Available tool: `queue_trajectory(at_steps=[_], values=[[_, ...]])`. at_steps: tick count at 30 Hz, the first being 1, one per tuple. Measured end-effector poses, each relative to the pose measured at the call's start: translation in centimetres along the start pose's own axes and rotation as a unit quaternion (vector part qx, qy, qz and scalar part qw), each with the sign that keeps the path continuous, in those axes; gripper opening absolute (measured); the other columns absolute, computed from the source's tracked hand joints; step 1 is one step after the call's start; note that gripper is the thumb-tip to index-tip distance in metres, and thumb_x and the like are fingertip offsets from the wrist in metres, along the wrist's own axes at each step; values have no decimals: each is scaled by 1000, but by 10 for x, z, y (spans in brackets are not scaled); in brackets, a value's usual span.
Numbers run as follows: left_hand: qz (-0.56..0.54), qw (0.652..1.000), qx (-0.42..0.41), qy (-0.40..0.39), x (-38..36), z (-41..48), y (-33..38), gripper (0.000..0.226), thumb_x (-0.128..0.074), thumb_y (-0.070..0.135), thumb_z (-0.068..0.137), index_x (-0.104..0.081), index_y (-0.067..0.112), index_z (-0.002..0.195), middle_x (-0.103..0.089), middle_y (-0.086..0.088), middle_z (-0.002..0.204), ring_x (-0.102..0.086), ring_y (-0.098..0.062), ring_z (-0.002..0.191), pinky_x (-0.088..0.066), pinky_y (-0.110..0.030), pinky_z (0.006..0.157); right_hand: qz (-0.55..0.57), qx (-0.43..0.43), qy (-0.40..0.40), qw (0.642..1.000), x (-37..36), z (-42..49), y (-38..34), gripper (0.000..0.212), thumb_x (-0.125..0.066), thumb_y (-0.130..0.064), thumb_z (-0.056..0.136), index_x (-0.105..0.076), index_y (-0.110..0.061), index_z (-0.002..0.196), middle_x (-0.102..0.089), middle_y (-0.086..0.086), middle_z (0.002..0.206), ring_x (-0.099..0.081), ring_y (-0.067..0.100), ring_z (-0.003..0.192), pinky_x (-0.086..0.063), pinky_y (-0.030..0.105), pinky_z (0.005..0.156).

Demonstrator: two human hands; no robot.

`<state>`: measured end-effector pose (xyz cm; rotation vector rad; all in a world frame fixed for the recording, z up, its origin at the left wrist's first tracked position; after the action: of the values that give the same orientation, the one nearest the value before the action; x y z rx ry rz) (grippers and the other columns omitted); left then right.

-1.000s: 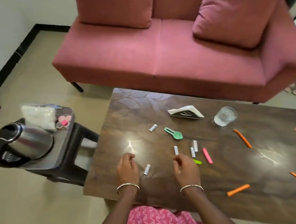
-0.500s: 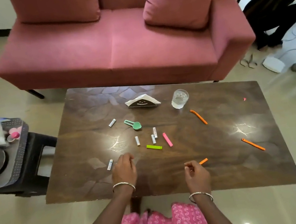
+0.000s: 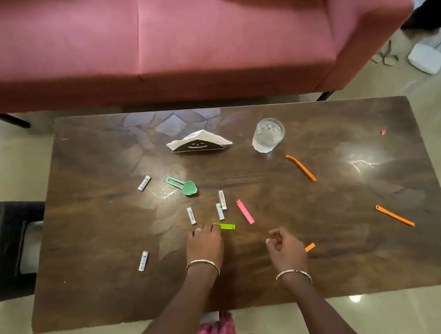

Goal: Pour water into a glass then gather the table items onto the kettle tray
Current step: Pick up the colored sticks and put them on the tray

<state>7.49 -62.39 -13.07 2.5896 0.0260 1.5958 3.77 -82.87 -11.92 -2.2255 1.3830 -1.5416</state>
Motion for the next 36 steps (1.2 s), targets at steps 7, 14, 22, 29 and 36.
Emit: queue_trajectory(at_steps=[7, 14, 22, 29, 36], values=[[91, 992, -91, -14, -14, 45, 9, 11, -66, 19, 78, -69, 25, 86, -68, 4, 80, -65, -19, 75, -47, -33, 72, -60, 2, -54, 997, -45, 65, -21, 19, -66, -12, 84, -67, -12, 102, -71, 6, 92, -66, 25, 89, -52, 35, 81], [100, 986, -122, 58, -25, 63, 2, 16, -81, 17, 61, -66, 22, 66, -63, 3, 63, -63, -21, 63, -49, -31, 61, -139, 23, -77, 987, -78, 83, -22, 21, -71, -18, 82, -64, -13, 101, -67, 5, 101, -61, 27, 98, -49, 40, 85], [16, 994, -86, 59, -30, 55, -6, 12, -74, 20, 70, -67, 21, 80, -68, 0, 70, -66, -22, 69, -49, -32, 68, -90, -4, -41, 995, -80, 82, -16, 14, -68, -13, 77, -62, -9, 88, -67, 8, 91, -63, 27, 87, -50, 40, 79], [-456, 880, 131, -29, -21, 9, -40, 16, -66, 17, 86, -66, 8, 99, -71, -10, 82, -66, -26, 72, -53, -36, 74, 92, -69, -9, 993, -49, 39, -23, 22, -80, -8, 70, -61, -19, 72, -67, -3, 68, -64, 18, 64, -51, 28, 64], [-695, 698, 174, -26, 18, -74, -52, 20, -49, 7, 98, -59, 4, 115, -64, -1, 77, -56, -4, 54, -39, -15, 42, 301, -55, -106, 946, -25, -47, -67, 26, -81, 8, 70, -63, 1, 87, -65, 15, 69, -57, 17, 55, -50, 22, 49]])
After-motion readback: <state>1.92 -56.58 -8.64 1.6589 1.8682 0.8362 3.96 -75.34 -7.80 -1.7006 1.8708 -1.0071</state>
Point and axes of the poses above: each hand's wrist, its own z-axis towards the middle knuckle, its own x-axis out of the back of the hand, y = z × x, the point moved 7 cm from there along z, towards the middle knuckle
